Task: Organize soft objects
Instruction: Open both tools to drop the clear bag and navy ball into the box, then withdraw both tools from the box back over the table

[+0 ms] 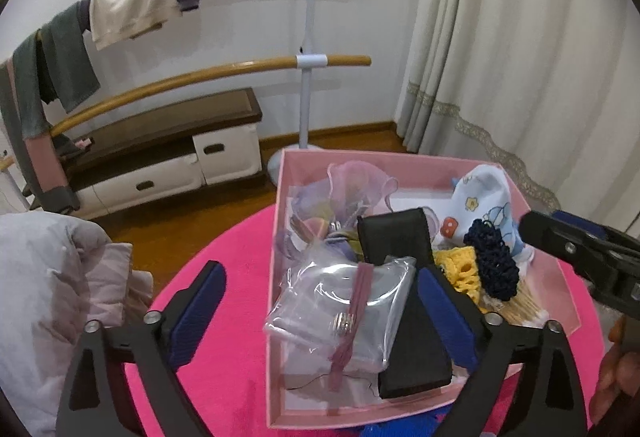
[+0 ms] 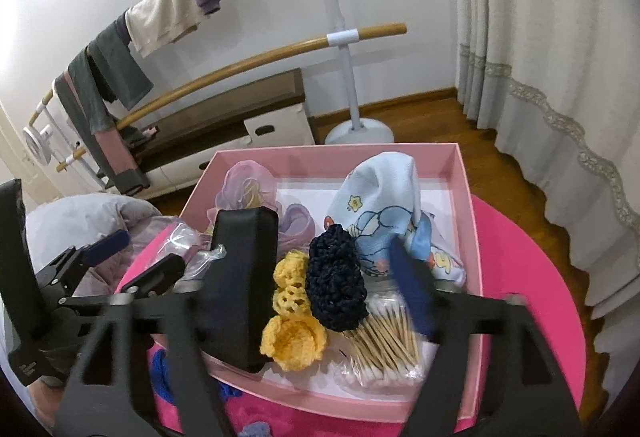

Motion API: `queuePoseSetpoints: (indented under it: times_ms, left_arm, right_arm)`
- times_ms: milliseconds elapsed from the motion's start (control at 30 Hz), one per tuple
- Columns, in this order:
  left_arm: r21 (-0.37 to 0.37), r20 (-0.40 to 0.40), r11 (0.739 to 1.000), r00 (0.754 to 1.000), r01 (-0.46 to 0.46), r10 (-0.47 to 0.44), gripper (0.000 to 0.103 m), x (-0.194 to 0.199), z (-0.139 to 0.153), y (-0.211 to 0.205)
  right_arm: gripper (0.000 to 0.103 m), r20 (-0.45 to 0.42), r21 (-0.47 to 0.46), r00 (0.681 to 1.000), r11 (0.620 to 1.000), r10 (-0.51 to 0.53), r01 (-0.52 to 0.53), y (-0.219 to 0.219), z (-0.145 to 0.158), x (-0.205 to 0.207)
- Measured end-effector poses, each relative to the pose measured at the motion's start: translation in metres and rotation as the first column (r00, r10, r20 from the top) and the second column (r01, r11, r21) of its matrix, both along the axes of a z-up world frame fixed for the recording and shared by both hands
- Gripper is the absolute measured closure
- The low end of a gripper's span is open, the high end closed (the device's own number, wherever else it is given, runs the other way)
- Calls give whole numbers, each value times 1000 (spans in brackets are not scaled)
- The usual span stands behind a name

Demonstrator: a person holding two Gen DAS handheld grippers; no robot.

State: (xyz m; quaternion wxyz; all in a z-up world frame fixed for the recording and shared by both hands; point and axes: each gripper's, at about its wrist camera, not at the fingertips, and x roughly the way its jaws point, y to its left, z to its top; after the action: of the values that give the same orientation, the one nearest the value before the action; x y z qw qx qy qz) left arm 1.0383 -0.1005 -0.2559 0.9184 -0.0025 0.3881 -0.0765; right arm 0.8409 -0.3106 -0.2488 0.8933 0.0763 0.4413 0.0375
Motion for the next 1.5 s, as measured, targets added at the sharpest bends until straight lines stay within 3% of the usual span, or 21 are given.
queuePoseSetpoints:
  times_ms: [33, 100, 400, 667, 933, 1233, 1500]
  left_arm:
    - [5, 14, 1000, 1000, -7, 7, 0, -7, 2, -2]
    - [18, 28, 1000, 999, -20, 19, 0, -14, 4, -3]
    - [45, 95, 998, 995, -40, 36, 0, -88, 14, -10]
    - [24, 166, 999, 985, -42, 38, 0, -163, 47, -7]
    - [17, 233, 999, 971, -51, 46, 0, -249, 73, -6]
    - [-11, 269, 998, 961, -57, 58, 0, -327, 85, -7]
    - [10, 288, 998, 956, -69, 63, 0, -368, 86, -9]
  right_arm:
    - [5, 14, 5, 1000, 1000, -8, 8, -2, 3, -3]
    - [0, 30, 11, 999, 1000, -26, 25, -5, 8, -9]
    - [0, 71, 27, 994, 996, -86, 84, -10, 28, -43]
    - [0, 143, 37, 986, 996, -83, 78, -2, 58, -105]
    - [0, 217, -12, 973, 997, -78, 83, 12, 91, -171]
    - [0, 283, -62, 955, 992, -92, 114, 25, 120, -226]
    - [0, 308, -81, 946, 988, -103, 134, 35, 125, -251]
